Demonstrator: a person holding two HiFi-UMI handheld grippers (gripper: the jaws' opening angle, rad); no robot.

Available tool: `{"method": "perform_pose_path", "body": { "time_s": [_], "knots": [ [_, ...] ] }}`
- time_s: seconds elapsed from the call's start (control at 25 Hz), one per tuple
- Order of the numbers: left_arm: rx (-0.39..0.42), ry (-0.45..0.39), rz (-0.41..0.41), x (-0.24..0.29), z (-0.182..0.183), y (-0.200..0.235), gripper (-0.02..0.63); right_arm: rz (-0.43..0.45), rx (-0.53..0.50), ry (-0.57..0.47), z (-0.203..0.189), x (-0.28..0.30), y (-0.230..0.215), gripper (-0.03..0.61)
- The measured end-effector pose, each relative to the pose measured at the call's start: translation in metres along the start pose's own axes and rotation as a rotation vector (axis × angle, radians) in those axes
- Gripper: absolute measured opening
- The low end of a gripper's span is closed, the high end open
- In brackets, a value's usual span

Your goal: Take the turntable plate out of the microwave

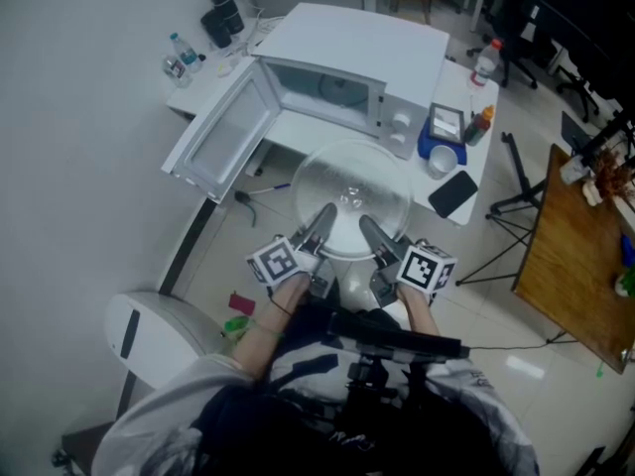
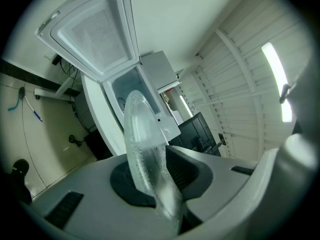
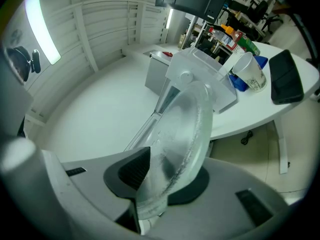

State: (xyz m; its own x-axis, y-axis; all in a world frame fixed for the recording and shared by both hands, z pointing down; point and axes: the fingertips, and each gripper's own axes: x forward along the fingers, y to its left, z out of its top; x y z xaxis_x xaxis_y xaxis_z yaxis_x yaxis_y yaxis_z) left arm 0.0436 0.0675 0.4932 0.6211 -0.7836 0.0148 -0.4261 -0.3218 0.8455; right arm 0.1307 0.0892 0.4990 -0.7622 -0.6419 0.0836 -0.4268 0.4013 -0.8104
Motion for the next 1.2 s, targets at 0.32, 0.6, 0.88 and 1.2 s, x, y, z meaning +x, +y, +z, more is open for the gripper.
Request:
{"method": "perform_pose_path", "body": {
  "time_s": [0.32,0.6,0.88,1.2],
  "knots": [
    [-0.017,-0.025,-0.026,-0.017,-0.005,-0.01,0.055,0.013,-0.007,-0.004,-0.011,-0.01,0.015,0.089],
    [0.001,-0.037,0.004,-0.04,-0.007,-0.014,0.055,0.015,-0.033,0.002,-0.025,-0.016,0.024,0.089],
    [-0.004,-0.038,-0.016,-0.057,-0.009,-0.019,0.055,0.032,-0.031,-0.008,-0.039,-0.019,0.038,0.089],
    [-0.021,-0.027,-0.006,-0.065,-0.012,-0.019,0.055,0.036,-0.039,-0.02,-0.044,-0.023,0.046,0.089]
  ]
}}
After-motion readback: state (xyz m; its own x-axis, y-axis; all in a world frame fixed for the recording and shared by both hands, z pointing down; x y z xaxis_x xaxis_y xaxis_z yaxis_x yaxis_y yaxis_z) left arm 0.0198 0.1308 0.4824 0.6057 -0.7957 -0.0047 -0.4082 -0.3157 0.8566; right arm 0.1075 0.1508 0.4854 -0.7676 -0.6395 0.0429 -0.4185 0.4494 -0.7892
